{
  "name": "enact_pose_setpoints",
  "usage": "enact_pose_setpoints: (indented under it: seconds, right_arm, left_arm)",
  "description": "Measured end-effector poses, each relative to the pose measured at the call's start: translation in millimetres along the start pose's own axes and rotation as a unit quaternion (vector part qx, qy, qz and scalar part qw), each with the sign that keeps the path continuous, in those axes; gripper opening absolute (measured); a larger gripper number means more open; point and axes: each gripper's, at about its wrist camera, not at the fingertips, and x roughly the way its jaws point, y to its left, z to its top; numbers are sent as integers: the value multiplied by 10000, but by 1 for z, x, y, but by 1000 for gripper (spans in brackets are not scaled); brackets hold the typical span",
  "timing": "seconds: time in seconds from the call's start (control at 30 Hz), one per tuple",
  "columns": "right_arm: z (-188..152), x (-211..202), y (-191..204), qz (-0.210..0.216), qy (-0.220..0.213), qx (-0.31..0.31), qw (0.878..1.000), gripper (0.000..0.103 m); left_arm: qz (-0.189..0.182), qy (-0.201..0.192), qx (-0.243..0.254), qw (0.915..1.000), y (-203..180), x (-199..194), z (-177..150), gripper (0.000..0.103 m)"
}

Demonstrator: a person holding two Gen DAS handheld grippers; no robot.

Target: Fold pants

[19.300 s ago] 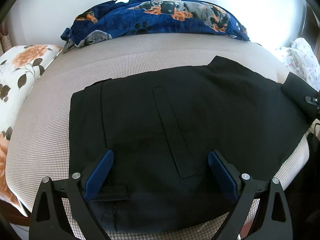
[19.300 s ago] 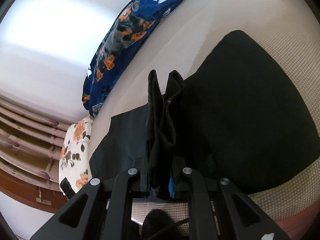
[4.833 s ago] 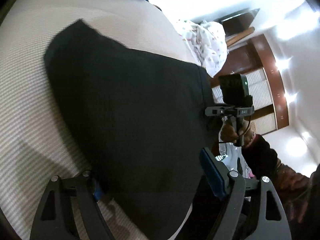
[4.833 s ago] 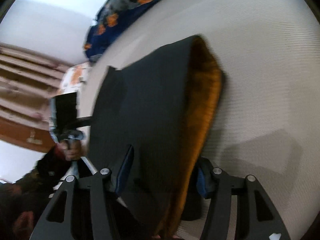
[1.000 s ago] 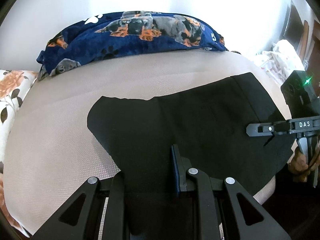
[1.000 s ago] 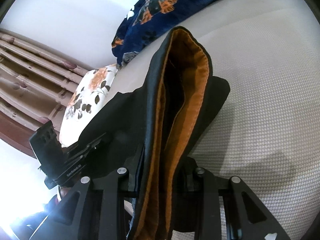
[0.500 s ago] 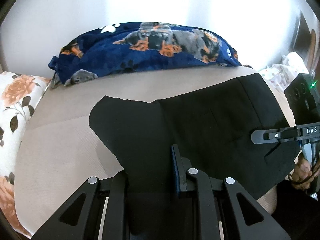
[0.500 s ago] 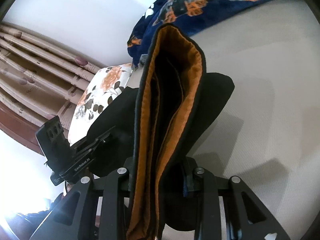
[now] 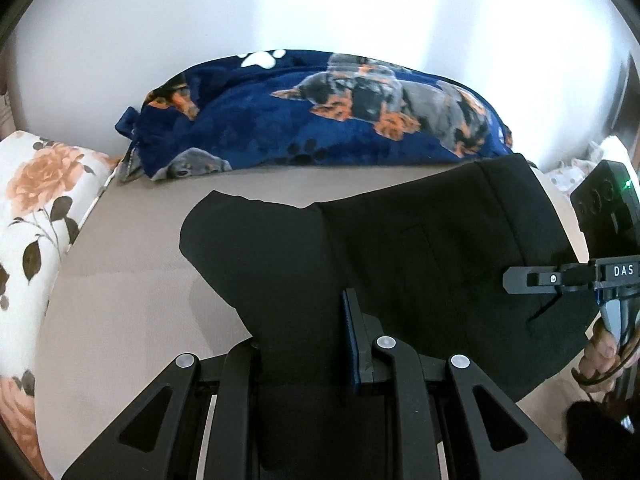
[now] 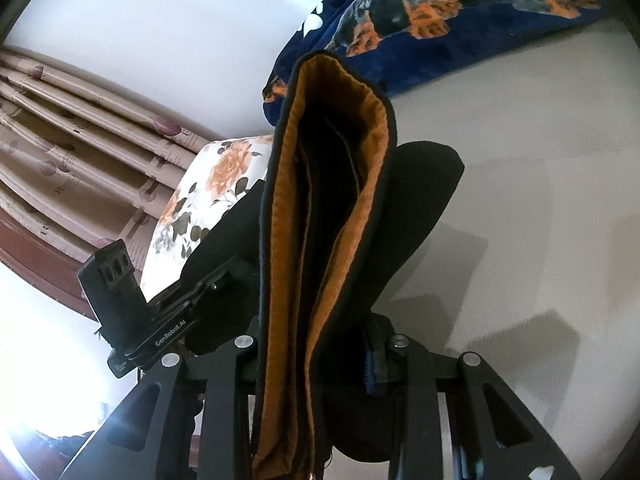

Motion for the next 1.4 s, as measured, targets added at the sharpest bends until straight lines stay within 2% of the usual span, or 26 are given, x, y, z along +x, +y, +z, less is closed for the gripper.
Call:
enact_pose_setpoints:
  seconds: [0.47,1.03,1.4]
  right_arm:
    - [62,44,-7,30,5,-153,9999,29]
    - [99,70,-27,-49,-102,-203,9997,28]
    - [108,83,-47,-127,-94,-33,9999,28]
  left_arm:
    - [339,-127,-75,9993,43,51,46,19]
    - [522,-147,-192,9983,77,95,73,19]
    - [612,-157,-383,9973,94,110,68,20]
